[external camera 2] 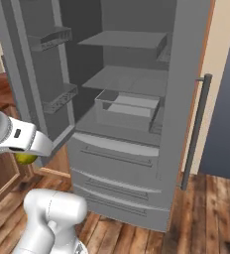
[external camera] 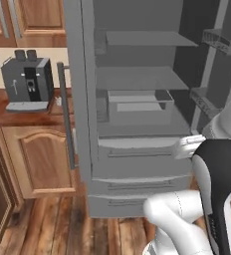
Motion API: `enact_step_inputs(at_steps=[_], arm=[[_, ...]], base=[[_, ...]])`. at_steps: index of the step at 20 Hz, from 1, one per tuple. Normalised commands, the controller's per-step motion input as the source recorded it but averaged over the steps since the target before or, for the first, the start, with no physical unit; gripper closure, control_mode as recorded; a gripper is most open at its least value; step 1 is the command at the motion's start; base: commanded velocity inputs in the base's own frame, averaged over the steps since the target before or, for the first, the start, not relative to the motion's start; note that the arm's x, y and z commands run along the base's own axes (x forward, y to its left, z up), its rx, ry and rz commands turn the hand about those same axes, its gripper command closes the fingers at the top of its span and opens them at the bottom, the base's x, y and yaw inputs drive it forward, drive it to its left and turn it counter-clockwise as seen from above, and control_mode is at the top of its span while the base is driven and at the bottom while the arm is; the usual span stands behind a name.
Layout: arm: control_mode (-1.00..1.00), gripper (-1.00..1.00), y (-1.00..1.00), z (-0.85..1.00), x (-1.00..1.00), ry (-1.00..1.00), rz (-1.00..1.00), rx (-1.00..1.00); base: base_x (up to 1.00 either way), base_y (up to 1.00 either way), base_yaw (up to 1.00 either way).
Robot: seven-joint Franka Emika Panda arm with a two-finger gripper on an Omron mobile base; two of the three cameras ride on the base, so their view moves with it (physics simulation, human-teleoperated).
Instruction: Retrieve a lemon from the fridge and place it on the cutting board with the fish.
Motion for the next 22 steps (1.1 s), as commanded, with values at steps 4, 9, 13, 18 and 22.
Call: enact_step_inputs(at_steps=[4,9,13,18,22], arm=[[1.0,1.0,0.0,0.0,0.0,0.0,0.0,0.0],[1.0,1.0,0.0,0.0,0.0,0.0,0.0,0.0],[1.0,1.0,0.0,0.0,0.0,0.0,0.0,0.0],[1.0,1.0,0.0,0.0,0.0,0.0,0.0,0.0],[1.0,1.0,0.0,0.0,0.0,0.0,0.0,0.0]], base=[[-0.48,0.25,0.2],[-0.44,0.39,0.19],[-0.22,0.45,0.3],[-0.04,0.45,0.43],[0.0,0.4,0.44]])
